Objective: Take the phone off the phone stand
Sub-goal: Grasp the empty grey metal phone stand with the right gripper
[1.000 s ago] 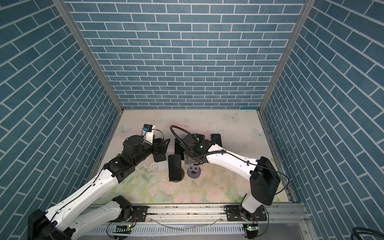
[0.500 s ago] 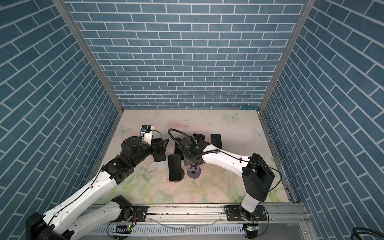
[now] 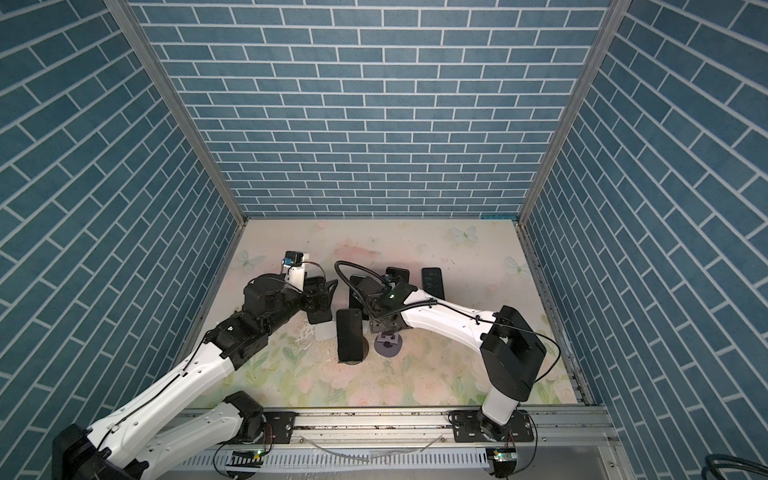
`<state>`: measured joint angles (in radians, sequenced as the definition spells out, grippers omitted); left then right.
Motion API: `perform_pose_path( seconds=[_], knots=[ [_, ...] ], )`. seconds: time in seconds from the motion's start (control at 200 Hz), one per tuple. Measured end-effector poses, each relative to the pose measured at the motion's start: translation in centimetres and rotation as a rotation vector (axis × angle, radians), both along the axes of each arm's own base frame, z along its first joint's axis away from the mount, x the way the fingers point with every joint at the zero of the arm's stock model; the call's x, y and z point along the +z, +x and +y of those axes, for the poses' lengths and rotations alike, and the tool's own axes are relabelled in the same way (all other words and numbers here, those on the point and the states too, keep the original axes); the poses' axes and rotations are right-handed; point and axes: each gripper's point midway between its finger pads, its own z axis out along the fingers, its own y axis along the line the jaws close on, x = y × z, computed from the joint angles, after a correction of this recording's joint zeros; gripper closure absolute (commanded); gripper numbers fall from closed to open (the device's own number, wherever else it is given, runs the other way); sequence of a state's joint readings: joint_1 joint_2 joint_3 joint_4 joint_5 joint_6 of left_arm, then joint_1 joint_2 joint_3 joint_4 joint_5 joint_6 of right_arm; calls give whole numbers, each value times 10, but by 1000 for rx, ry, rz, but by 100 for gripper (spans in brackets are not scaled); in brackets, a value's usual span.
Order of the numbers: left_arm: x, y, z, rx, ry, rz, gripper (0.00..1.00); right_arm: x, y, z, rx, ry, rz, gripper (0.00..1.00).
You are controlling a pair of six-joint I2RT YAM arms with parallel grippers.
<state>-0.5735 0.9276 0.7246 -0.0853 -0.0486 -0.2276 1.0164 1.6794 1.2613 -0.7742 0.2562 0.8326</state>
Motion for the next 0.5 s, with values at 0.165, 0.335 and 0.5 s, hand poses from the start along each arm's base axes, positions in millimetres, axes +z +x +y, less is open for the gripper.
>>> perform_pose_path(
  seconds=[0.165,0.335,0.5],
  knots=[
    [0,0,0,0,1,0,0,-1,-1,-3,-13,-8,5,38],
    [-1,0,0,0,1,1,0,0,-1,-3,-26,-1,6,45],
    [-1,0,0,0,1,1,0,0,-2,-2,-24,0,5,46]
  ],
)
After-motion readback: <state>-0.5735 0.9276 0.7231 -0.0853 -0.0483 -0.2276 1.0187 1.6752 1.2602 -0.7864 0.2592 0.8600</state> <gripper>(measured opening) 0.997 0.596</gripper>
